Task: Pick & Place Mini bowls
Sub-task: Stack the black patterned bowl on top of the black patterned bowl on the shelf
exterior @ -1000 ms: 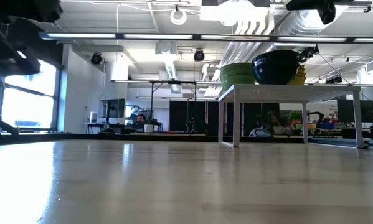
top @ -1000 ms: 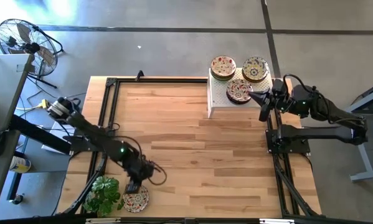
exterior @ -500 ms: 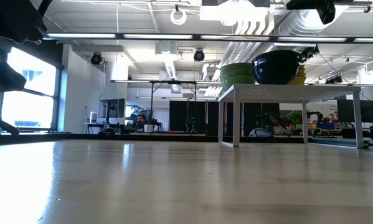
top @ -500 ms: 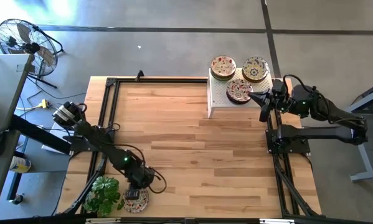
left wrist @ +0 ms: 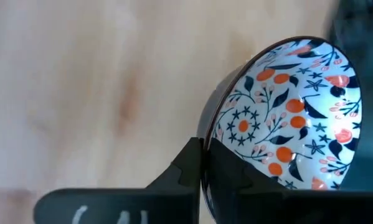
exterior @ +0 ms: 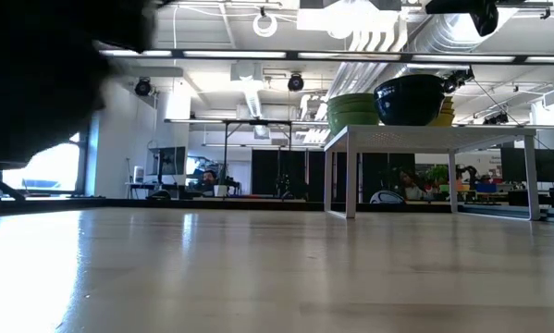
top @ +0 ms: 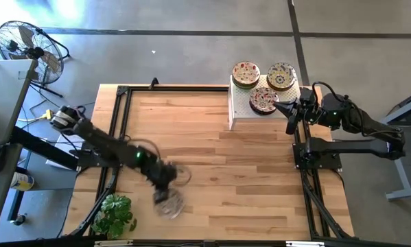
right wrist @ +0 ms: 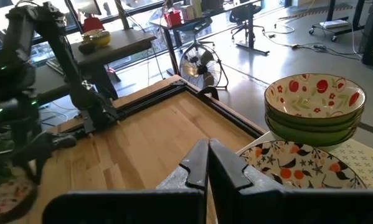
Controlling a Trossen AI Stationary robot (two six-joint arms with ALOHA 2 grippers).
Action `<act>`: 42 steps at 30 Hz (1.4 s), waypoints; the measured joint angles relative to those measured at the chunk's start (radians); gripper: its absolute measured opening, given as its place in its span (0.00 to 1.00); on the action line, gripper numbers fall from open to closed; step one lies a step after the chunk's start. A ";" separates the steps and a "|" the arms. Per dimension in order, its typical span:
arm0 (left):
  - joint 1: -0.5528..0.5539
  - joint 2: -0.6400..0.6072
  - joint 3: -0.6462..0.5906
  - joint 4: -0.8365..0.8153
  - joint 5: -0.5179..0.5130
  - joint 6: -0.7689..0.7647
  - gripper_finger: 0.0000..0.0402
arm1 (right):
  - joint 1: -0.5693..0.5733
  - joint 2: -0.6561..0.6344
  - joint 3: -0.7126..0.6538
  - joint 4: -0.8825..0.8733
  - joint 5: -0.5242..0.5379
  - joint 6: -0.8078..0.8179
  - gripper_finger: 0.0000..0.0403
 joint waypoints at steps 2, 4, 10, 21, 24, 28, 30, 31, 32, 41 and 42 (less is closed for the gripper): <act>0.083 -0.013 0.000 0.011 -0.043 -0.003 0.01 | 0.000 0.000 0.000 -0.002 -0.002 0.001 0.00; 0.163 -0.013 0.000 0.062 -0.091 -0.024 0.01 | 0.000 0.000 0.000 -0.004 -0.005 0.007 0.00; 0.337 0.046 0.000 0.375 -0.190 -0.157 0.01 | 0.000 0.000 0.000 -0.004 -0.016 0.023 0.00; 0.365 0.309 0.226 0.362 -0.236 -0.258 0.01 | 0.000 0.002 0.000 -0.004 -0.027 0.020 0.00; 0.365 0.377 0.318 0.292 -0.236 -0.263 0.01 | 0.000 0.002 0.000 -0.005 -0.027 0.021 0.00; 0.366 0.463 0.409 0.249 -0.210 -0.263 0.01 | 0.000 0.002 0.000 -0.010 -0.027 0.022 0.00; 0.373 0.495 0.435 0.237 -0.189 -0.264 0.01 | 0.000 0.002 0.000 -0.010 -0.027 0.022 0.00; 0.374 0.503 0.440 0.236 -0.177 -0.264 0.01 | 0.000 0.002 0.000 -0.011 -0.027 0.022 0.00; 0.376 0.508 0.443 0.227 -0.167 -0.264 0.01 | 0.000 0.002 0.000 -0.011 -0.027 0.022 0.00; 0.395 0.541 0.444 0.163 -0.100 -0.275 0.02 | 0.000 0.002 0.000 -0.015 -0.031 0.025 0.00; 0.396 0.542 0.443 0.160 -0.096 -0.275 0.03 | 0.000 0.002 0.000 -0.015 -0.031 0.024 0.00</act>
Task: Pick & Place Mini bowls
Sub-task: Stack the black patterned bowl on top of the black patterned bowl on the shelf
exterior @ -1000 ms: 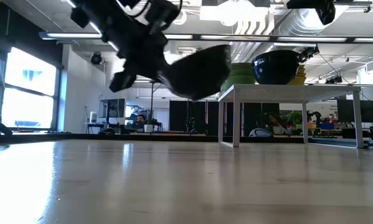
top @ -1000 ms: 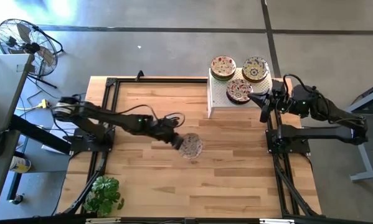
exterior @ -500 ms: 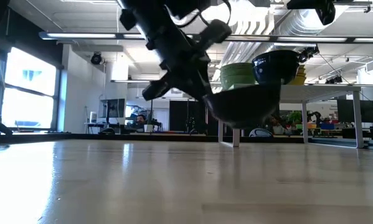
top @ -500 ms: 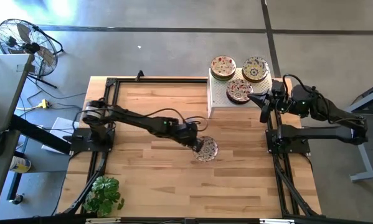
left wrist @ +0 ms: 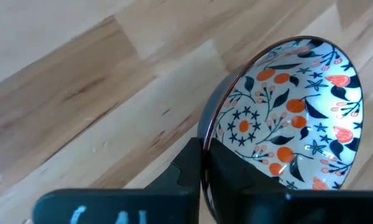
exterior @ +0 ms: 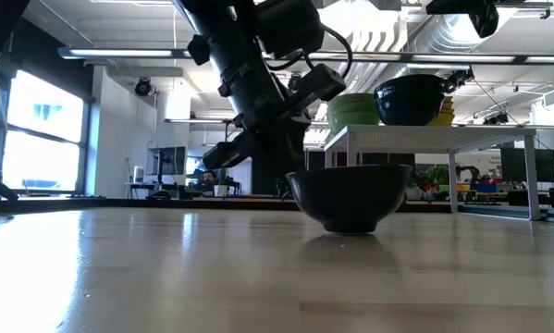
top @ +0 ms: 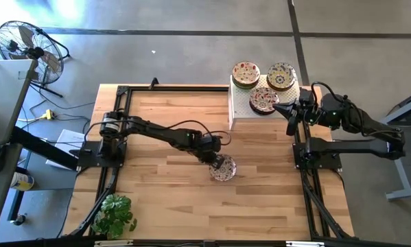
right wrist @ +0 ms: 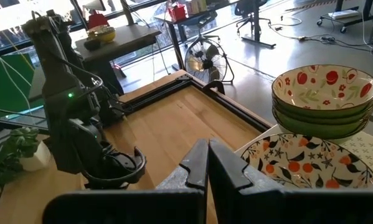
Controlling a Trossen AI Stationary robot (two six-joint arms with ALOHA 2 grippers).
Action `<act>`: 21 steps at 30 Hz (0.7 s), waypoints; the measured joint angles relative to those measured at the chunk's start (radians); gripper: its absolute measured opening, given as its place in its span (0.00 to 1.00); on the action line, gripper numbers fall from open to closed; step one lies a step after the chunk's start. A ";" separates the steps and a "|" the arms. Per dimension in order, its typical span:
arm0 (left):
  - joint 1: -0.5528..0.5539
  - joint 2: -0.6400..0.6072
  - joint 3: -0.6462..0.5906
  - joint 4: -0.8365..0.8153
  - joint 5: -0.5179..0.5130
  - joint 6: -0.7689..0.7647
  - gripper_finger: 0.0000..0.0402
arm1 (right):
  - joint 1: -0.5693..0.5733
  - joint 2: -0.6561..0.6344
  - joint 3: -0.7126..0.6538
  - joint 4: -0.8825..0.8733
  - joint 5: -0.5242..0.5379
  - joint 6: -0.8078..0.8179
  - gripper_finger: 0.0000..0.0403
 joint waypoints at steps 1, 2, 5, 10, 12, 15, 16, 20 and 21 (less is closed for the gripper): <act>0.003 0.000 0.000 0.002 0.004 0.000 0.04 | 0.000 0.000 0.000 0.000 0.000 0.000 0.00; 0.003 0.000 0.000 0.002 0.010 0.000 0.06 | 0.000 0.000 0.000 0.000 0.000 0.000 0.00; 0.002 0.000 0.001 -0.009 0.016 -0.007 0.14 | 0.000 0.000 0.000 -0.001 -0.007 -0.001 0.00; 0.001 -0.050 -0.001 -0.026 0.000 0.094 0.29 | 0.000 0.000 0.000 -0.001 -0.011 -0.010 0.00; -0.002 -0.087 0.002 -0.013 -0.036 0.174 0.35 | 0.000 0.000 0.000 0.000 -0.010 -0.026 0.00; -0.014 -0.162 -0.002 -0.018 -0.106 0.294 0.38 | 0.000 0.000 0.000 0.001 0.001 -0.035 0.00; -0.015 -0.184 0.001 -0.001 -0.122 0.331 0.39 | 0.000 0.000 0.000 0.002 0.005 -0.035 0.00; -0.013 -0.280 -0.038 0.037 -0.126 0.466 0.34 | 0.000 0.005 0.021 0.004 0.000 -0.046 0.00; -0.011 -0.297 -0.059 0.070 -0.112 0.487 0.31 | 0.000 0.013 0.031 0.004 0.000 -0.051 0.00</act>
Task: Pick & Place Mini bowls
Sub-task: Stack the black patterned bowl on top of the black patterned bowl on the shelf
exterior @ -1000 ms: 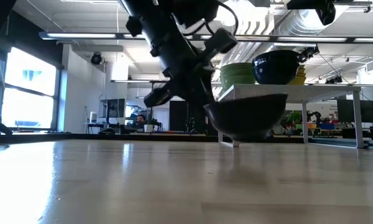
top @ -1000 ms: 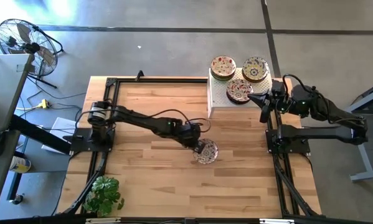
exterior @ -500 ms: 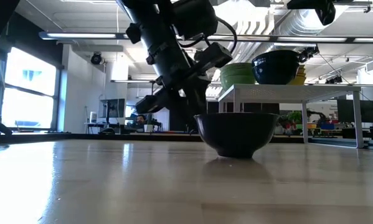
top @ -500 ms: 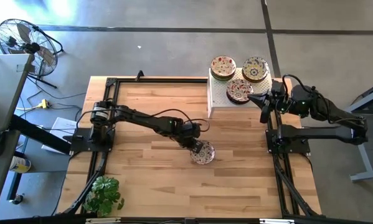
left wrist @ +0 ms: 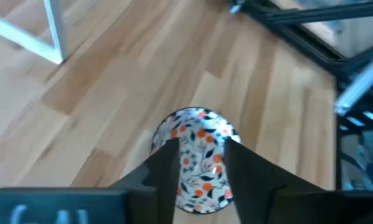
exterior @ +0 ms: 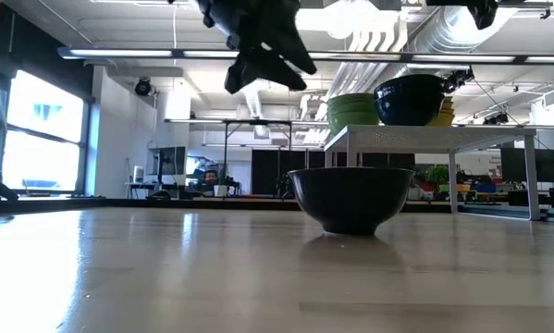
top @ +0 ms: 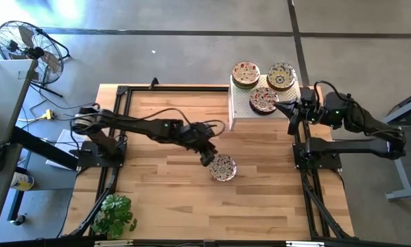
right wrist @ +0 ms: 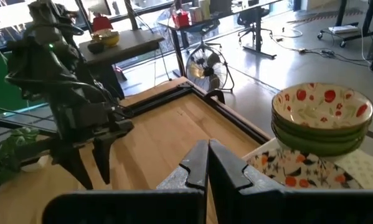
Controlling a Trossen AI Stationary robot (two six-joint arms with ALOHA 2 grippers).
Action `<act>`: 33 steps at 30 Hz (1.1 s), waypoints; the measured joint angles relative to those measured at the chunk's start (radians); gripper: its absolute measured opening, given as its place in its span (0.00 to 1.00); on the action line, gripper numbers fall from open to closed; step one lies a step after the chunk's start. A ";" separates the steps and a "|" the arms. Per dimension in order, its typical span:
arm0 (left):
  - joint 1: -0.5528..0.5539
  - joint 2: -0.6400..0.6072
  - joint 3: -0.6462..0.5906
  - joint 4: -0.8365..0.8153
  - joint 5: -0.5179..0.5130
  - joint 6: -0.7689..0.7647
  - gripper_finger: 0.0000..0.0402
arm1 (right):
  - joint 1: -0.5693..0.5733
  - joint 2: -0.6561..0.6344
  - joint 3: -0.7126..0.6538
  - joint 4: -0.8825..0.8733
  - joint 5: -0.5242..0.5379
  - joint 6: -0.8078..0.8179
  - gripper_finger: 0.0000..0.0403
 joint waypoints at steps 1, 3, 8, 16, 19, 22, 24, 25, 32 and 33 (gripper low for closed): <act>0.000 -0.016 -0.025 0.033 0.018 0.016 0.28 | 0.001 0.008 0.012 0.000 -0.001 -0.003 0.00; -0.001 -0.060 -0.093 0.090 0.046 0.035 0.21 | 0.013 0.032 0.035 0.001 0.001 -0.011 0.00; -0.002 -0.165 -0.274 0.297 0.090 0.043 0.02 | 0.086 0.126 0.105 0.008 0.035 -0.040 0.00; -0.001 -0.357 -0.543 0.573 0.042 0.031 0.02 | 0.277 0.318 0.201 0.005 0.155 -0.040 0.00; -0.001 -0.430 -0.646 0.646 0.034 0.030 0.01 | 0.349 0.384 0.229 -0.014 0.194 -0.013 0.00; -0.001 -0.495 -0.729 0.742 0.028 0.031 0.01 | 0.415 0.449 0.263 -0.058 0.240 0.037 0.00; -0.001 -0.549 -0.782 0.752 0.023 0.035 0.01 | 0.457 0.492 0.294 -0.082 0.265 0.069 0.00; -0.001 -0.572 -0.800 0.761 0.020 0.042 0.01 | 0.474 0.512 0.310 -0.101 0.273 0.083 0.01; 0.009 -0.724 -0.915 0.749 -0.015 0.053 0.01 | 0.565 0.690 0.477 -0.288 0.275 0.249 0.14; 0.013 -0.742 -0.930 0.751 -0.017 0.053 0.01 | 0.576 0.719 0.501 -0.322 0.260 0.288 0.17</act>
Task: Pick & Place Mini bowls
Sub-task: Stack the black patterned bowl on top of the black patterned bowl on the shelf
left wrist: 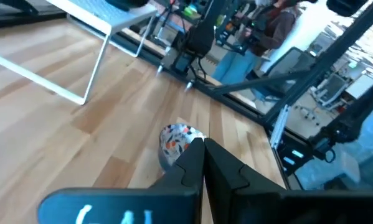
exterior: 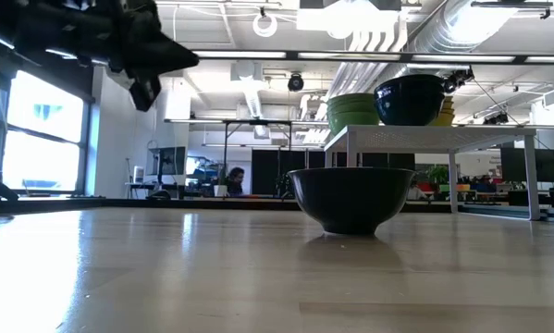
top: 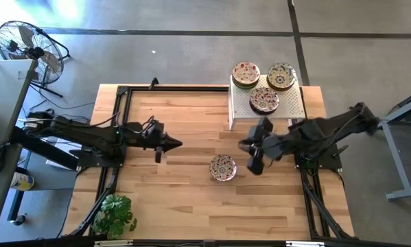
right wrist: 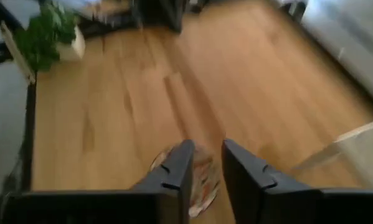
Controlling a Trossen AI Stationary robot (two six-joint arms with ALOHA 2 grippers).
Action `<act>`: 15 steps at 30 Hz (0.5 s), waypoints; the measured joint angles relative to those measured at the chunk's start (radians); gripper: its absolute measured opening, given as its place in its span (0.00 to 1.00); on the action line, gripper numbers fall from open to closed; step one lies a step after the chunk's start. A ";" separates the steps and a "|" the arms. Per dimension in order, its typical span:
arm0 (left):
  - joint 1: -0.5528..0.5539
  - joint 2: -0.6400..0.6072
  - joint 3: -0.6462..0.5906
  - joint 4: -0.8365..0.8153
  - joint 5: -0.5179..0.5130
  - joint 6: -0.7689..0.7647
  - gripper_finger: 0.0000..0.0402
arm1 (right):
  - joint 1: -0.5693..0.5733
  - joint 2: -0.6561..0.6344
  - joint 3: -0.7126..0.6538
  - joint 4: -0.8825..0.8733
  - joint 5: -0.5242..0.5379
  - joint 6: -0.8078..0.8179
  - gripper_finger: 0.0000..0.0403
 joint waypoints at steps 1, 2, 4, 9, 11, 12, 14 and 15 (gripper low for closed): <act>0.006 -0.018 -0.015 -0.002 0.005 -0.001 0.01 | 0.007 0.027 0.023 -0.032 -0.015 0.042 0.20; 0.008 -0.036 -0.031 -0.005 0.008 -0.004 0.01 | 0.017 0.052 0.044 -0.054 -0.028 0.084 0.23; 0.013 -0.074 -0.059 -0.003 0.007 -0.004 0.01 | 0.036 0.101 0.077 -0.087 -0.062 0.201 0.29; 0.014 -0.147 -0.097 -0.043 0.003 -0.005 0.01 | 0.085 0.201 0.087 -0.101 -0.141 0.353 0.42; 0.013 -0.162 -0.103 -0.060 0.003 -0.004 0.01 | 0.102 0.244 0.087 -0.118 -0.157 0.361 0.47; 0.012 -0.167 -0.103 -0.080 0.003 -0.004 0.01 | 0.109 0.263 0.087 -0.124 -0.159 0.361 0.49; 0.012 -0.171 -0.104 -0.110 0.003 -0.001 0.01 | 0.118 0.302 0.087 -0.136 -0.163 0.361 0.53; 0.012 -0.171 -0.104 -0.113 0.003 0.002 0.01 | 0.119 0.322 0.087 -0.142 -0.174 0.361 0.55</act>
